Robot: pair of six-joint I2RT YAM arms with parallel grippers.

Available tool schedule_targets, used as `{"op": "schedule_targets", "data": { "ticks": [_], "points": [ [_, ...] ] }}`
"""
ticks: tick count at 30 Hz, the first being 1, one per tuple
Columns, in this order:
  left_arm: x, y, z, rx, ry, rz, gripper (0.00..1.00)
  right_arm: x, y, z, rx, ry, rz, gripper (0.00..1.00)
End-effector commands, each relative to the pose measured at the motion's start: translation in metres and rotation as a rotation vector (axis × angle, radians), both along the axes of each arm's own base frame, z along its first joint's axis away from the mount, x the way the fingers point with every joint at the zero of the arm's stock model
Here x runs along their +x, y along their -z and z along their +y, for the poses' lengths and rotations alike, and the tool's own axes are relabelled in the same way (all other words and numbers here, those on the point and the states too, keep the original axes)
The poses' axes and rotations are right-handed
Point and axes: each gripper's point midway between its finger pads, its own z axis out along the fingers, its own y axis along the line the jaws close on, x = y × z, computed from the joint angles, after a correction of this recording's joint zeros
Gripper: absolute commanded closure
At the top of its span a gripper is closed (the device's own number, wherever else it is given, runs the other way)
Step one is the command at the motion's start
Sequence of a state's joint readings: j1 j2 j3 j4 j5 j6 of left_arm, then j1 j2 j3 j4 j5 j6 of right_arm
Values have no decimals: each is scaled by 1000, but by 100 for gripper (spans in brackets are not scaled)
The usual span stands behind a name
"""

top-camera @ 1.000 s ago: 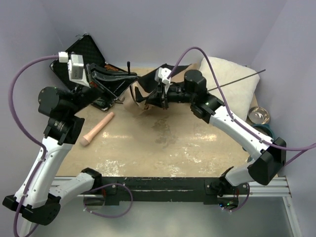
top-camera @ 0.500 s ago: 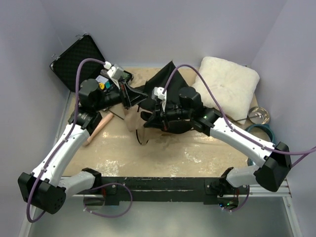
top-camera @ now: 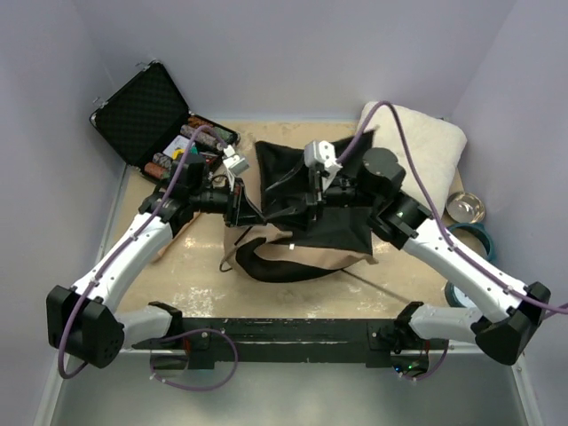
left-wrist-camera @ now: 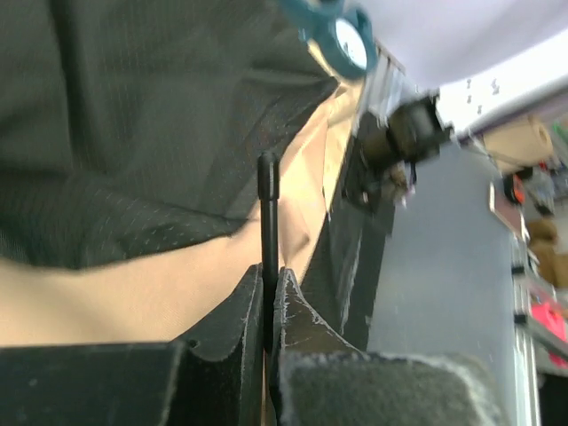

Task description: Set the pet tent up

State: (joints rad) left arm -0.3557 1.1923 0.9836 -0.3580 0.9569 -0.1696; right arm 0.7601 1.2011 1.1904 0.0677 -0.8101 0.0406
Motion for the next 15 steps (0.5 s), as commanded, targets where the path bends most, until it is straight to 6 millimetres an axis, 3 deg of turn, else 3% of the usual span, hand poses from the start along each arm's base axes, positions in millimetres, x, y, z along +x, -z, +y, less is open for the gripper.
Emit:
{"op": "schedule_targets", "data": {
  "ticks": [1,5,9,12,15],
  "points": [
    [-18,67,21,190,28,132,100,14,-24,-21,12,24,-89,34],
    [-15,70,23,192,25,147,100,47,21,-55,-136,49,-111,26],
    [-11,69,22,181,11,150,100,40,87,-73,-325,-31,-217,20],
    [-8,69,21,178,11,155,100,44,100,-76,-325,-15,-335,21],
    [-8,69,20,174,14,163,100,53,98,-75,-273,42,-482,23]
  ]
}}
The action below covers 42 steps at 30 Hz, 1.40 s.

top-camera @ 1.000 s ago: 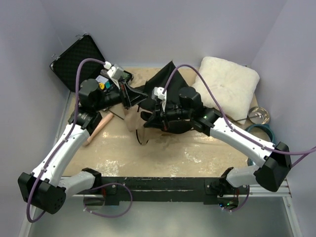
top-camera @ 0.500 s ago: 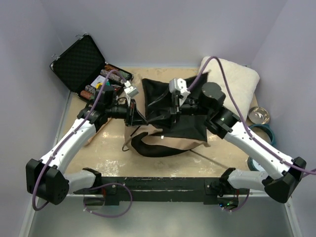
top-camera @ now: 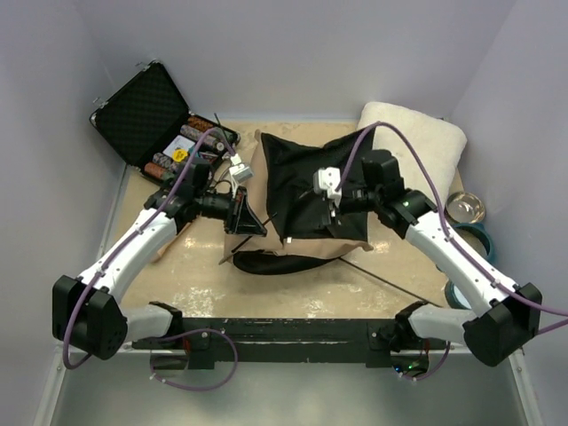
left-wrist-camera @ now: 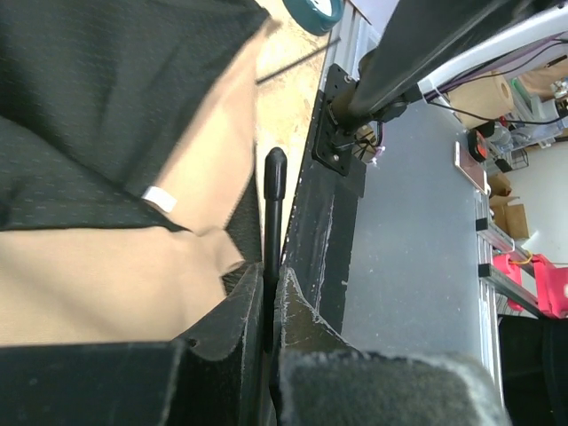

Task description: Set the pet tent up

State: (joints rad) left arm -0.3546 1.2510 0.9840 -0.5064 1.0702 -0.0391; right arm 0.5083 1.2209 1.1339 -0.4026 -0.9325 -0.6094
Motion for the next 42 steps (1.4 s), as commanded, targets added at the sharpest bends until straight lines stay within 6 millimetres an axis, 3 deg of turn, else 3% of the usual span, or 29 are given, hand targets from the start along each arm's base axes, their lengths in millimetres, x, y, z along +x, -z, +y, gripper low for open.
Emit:
{"op": "schedule_targets", "data": {
  "ticks": [1,5,7,10,13,19,22,25,29,34,39,42],
  "points": [
    [16,45,18,165,-107,57,100,0,-14,-4,56,-50,-366,23],
    [16,46,18,157,-102,61,100,10,2,1,72,-64,-545,27],
    [17,47,17,158,-101,66,100,17,-1,9,118,-48,-581,25],
    [19,44,16,154,-121,83,100,28,16,27,112,-51,-454,23],
    [22,44,17,160,-127,78,100,58,22,41,107,20,-306,21],
    [22,37,24,144,-112,67,100,79,25,53,75,-38,-386,24],
    [20,35,28,141,-106,60,100,98,57,63,21,-65,-378,24],
    [20,37,34,145,-114,59,100,120,75,85,6,-78,-181,29],
    [22,37,39,151,-121,38,100,118,83,110,37,-95,179,33],
    [29,37,44,153,-136,22,100,101,85,122,51,-58,341,35],
    [32,34,44,143,-141,11,100,73,104,133,33,-58,485,36],
    [34,31,45,142,-142,-2,100,73,110,140,60,2,573,36]
  ]
}}
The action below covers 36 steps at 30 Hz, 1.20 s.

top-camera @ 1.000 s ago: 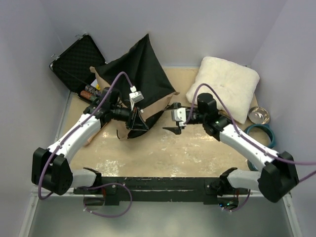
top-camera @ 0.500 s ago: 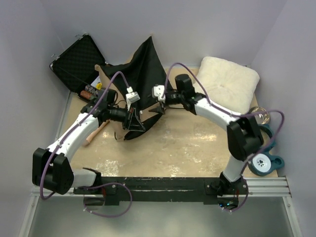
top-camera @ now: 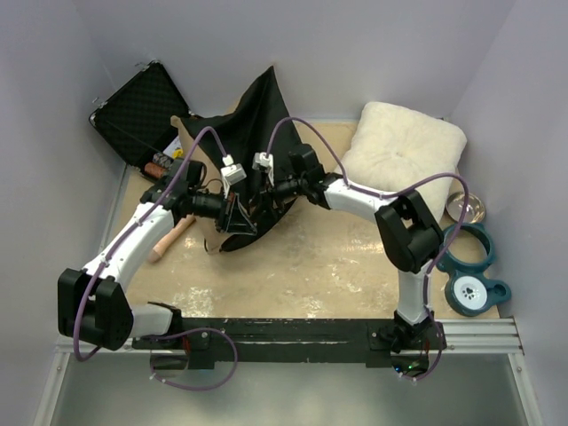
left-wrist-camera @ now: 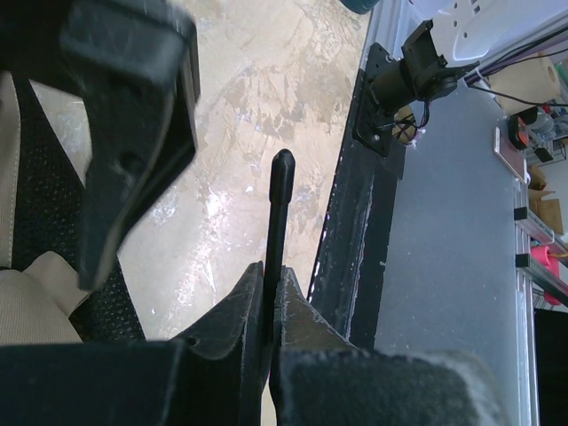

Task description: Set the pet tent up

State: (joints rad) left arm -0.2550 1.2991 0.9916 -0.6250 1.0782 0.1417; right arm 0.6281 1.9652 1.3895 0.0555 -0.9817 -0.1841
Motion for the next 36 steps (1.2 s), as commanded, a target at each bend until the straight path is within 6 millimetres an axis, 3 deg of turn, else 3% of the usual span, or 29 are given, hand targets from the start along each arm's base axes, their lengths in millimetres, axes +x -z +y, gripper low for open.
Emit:
{"op": "schedule_targets", "data": {
  "ticks": [1,3,7,15,19,21,23,29,32,36],
  "points": [
    [19,7,19,90,-113,5,100,-8,-15,13,60,67,144,34],
    [19,8,19,92,-110,5,100,-2,-6,14,50,100,162,29],
    [19,8,19,89,-107,3,100,-3,-8,13,95,115,201,23],
    [18,10,19,94,-102,-1,100,6,4,21,102,145,282,20],
    [19,10,19,89,-105,-4,100,-2,19,24,67,126,345,20],
    [20,10,18,85,-106,-8,100,-9,25,23,61,107,382,23],
    [21,10,18,83,-106,-6,100,-19,19,21,86,73,423,28],
    [18,14,19,88,-101,-1,100,-29,-35,23,226,21,446,40],
    [19,14,19,89,-102,-5,100,-24,-38,26,238,26,455,49],
    [19,11,19,88,-103,-12,100,-24,-35,27,231,31,474,70]
  ]
}}
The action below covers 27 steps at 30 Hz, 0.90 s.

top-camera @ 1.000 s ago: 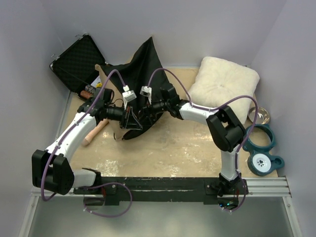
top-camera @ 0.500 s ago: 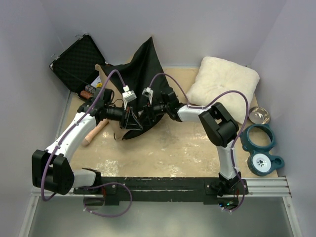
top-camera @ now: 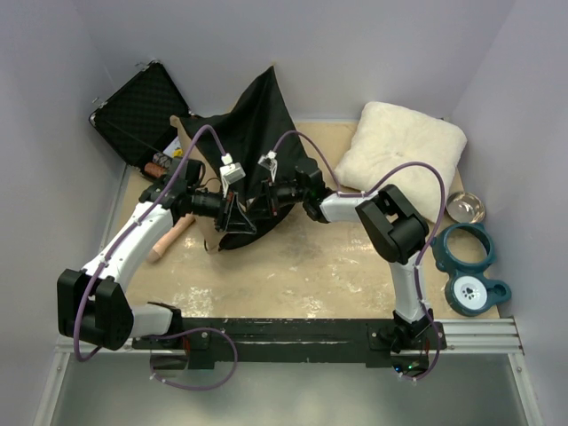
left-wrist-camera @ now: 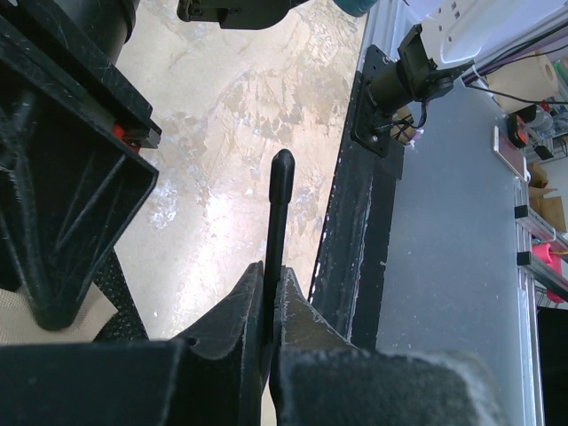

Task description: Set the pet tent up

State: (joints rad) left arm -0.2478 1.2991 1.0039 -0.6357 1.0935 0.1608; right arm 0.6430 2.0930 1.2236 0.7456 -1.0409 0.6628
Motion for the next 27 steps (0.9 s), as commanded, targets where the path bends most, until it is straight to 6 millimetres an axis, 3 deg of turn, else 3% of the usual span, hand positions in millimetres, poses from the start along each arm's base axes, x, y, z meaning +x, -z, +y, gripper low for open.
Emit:
{"op": "schedule_targets", "data": {
  "ticks": [1,4,5,8,11,17,27],
  "points": [
    [17,16,18,100,-110,3,100,-4,-43,4,84,-24,-53,71],
    [14,18,19,103,-106,5,100,-2,-48,3,82,-4,-40,47],
    [14,18,20,103,-108,3,100,-1,-50,4,91,3,-27,48],
    [13,19,20,105,-111,8,100,3,-57,7,124,15,-16,68],
    [14,18,23,117,-118,6,100,3,-59,8,129,6,-23,100],
    [9,33,39,192,-150,54,100,6,-81,-5,127,23,-46,100],
    [26,54,57,307,-223,104,100,5,-120,-22,141,10,-14,100]
  ]
}}
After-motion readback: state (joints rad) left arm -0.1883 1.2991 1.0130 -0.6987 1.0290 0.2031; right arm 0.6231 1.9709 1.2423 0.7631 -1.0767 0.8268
